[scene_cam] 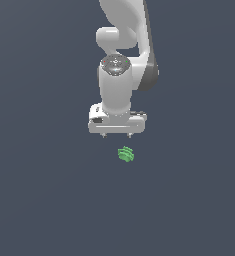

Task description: Pick up the object and move it to a goal position.

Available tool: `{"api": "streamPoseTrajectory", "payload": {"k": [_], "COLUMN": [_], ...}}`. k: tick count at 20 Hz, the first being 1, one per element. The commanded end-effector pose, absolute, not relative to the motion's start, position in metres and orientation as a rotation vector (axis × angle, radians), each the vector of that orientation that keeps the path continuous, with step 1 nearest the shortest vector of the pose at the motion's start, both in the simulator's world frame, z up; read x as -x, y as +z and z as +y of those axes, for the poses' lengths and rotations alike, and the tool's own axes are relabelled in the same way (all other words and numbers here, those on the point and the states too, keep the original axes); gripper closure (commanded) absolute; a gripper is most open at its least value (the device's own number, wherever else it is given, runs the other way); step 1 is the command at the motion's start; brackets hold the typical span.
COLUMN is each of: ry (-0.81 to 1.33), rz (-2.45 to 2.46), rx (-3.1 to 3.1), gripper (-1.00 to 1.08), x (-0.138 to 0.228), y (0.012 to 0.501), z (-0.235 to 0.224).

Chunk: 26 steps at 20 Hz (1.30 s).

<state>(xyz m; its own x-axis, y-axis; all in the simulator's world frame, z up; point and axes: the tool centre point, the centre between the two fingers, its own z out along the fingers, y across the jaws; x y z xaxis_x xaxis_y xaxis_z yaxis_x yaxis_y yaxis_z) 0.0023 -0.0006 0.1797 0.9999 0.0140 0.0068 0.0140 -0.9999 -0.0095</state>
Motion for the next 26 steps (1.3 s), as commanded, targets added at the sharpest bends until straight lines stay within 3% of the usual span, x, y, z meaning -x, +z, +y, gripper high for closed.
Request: {"api": "streamPoseTrajectory", "payload": {"k": [1, 17, 26], "ry": [-0.011, -0.041, -0.019], "rz": [-0.022, -0.072, -0.327], "rx": [3.132, 3.111, 3.116], "gripper": [-0.92, -0.92, -0.92], "x": [-0.002, -0.010, -0.012], "y": [0.180, 0.179, 0.132], "z": [-0.001, 0.005, 0.025]}}
